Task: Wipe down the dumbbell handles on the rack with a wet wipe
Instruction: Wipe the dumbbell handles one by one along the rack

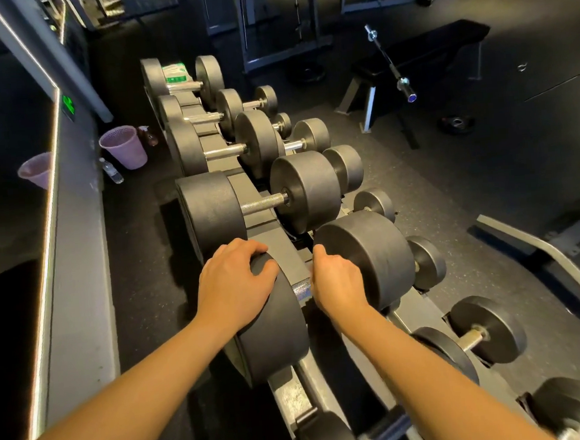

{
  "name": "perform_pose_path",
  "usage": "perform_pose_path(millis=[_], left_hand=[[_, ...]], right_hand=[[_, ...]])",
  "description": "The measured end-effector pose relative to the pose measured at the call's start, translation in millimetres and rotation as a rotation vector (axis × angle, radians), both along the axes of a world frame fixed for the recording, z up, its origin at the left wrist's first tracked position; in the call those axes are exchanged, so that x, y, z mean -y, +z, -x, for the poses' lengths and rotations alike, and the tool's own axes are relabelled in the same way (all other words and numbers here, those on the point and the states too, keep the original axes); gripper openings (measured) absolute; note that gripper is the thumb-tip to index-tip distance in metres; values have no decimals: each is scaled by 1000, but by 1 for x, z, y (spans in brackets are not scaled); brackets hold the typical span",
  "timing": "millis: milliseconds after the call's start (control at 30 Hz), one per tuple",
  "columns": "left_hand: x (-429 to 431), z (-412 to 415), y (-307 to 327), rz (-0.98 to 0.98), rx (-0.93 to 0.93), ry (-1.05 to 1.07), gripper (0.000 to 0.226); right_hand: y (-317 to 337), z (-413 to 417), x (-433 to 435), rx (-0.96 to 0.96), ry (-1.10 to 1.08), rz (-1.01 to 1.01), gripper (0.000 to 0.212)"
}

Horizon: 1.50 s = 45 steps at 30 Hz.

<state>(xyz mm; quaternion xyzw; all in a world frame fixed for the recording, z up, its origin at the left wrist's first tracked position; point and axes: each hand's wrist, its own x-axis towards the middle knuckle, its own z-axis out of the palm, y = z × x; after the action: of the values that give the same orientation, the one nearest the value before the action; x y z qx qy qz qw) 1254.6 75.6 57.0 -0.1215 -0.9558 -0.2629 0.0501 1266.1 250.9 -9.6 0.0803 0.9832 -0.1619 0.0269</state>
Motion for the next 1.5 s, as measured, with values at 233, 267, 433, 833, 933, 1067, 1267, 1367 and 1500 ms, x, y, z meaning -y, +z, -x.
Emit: perform_pose_path(millis=[233,267,433,833,933,1067,1267,1367,1500], left_hand=[[-1,1,-1,-1,-14,19,30],[-1,1,-2,1,-15,20,30],[1,1,-2,-15,-10,8,30],[0,1,-3,-19,-31,19,30],[-1,2,-3,-22,-23,9,31],[0,1,-3,-26,-22,8,31],[-1,2,-2,-39,-13,-3,32],[-1,2,-1,-43,-4,-2,32],[1,1,-1,-39,-1,-3,31]], right_hand=[[8,2,16,121,147,50,19],[9,0,16,133,180,131,18],[18,12,-16,228,300,-64,19],[-31,-49,32,-241,-195,577,30],[-40,-48,40,-386,-474,658,28],[-37,-32,41,-444,-859,789,27],[-36,-14,48,-371,-1411,1320,16],[-31,-4,37,-246,-1501,1751,17],[-22,-12,25,-131,-1467,1964,18]])
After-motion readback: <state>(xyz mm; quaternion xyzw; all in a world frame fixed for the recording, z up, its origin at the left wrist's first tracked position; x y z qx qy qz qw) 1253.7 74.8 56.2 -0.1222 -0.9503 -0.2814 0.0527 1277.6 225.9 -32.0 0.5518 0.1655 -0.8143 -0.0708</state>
